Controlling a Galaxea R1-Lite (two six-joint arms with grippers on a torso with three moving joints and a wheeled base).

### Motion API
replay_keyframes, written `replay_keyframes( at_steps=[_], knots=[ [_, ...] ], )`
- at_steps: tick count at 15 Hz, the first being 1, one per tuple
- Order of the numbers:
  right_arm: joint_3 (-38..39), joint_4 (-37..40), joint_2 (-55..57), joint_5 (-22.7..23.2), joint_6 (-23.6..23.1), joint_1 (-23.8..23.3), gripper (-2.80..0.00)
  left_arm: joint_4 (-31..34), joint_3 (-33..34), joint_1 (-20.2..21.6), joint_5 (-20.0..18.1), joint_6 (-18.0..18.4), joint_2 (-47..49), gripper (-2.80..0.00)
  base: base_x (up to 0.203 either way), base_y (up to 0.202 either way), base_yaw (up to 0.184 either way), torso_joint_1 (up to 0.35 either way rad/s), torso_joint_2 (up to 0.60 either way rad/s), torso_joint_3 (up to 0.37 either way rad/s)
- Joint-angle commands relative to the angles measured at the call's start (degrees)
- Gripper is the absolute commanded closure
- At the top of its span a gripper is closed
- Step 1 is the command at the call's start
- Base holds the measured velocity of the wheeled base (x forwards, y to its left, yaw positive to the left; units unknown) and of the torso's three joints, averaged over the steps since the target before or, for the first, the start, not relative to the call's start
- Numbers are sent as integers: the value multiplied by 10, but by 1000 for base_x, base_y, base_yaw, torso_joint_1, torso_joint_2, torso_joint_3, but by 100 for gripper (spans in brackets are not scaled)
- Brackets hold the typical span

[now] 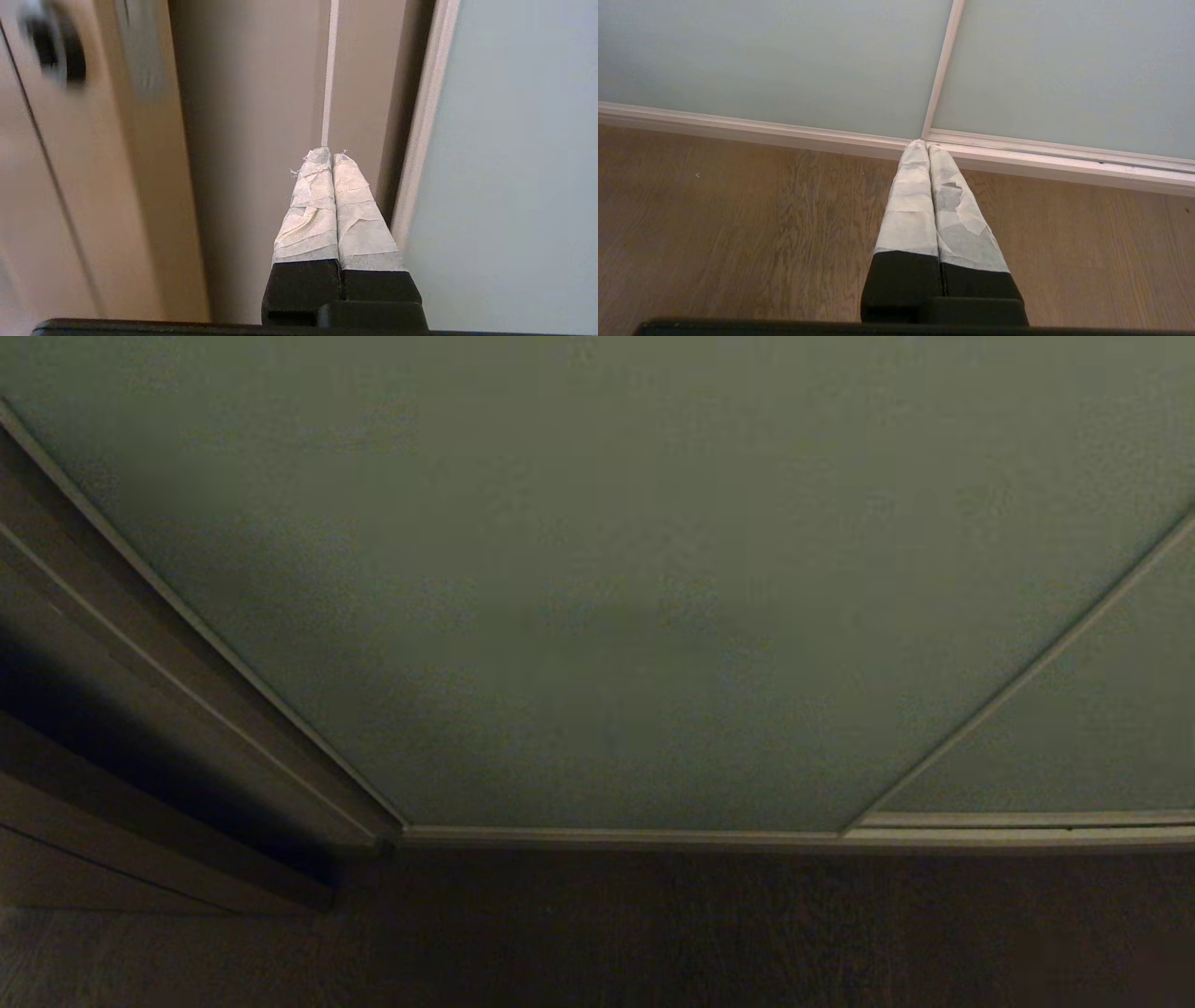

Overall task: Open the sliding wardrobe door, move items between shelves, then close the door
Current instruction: Open the door

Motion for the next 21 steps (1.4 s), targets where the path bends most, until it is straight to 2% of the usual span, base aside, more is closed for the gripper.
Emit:
replay_keyframes(
  at_steps=[1, 3, 5, 7, 10, 13, 17, 21],
  knots=[
    [0, 0, 0, 0, 0, 0, 0, -81, -12, 0, 7, 23, 70, 0, 0, 0, 0, 0, 0, 0],
    [0, 0, 0, 0, 0, 1, 0, -89, -25, 0, 0, 27, 100, 0, 0, 0, 0, 0, 0, 0],
    [0, 0, 0, 0, 0, 0, 0, -63, -66, 1, -8, 10, 119, 0, 0, 0, 0, 0, 0, 0],
    [0, 0, 0, 0, 0, 0, 0, 7, -116, 7, -17, -23, 130, 0, 0, 0, 0, 0, 0, 0],
    [0, 0, 0, 0, 0, 1, 0, 129, -174, 53, -64, -86, 137, 0, 0, 0, 0, 0, 0, 0],
    [0, 0, 0, 0, 0, 0, 0, 195, -204, 61, -115, -107, 146, 0, 0, 0, 0, 0, 0, 0],
    [0, 0, 0, 0, 0, 1, 0, 198, -209, 61, -137, -108, 153, 0, 0, 0, 0, 0, 0, 0],
    [0, 0, 0, 0, 0, 0, 0, 198, -229, 81, -137, -106, 168, 0, 0, 0, 0, 0, 0, 0]
  ],
)
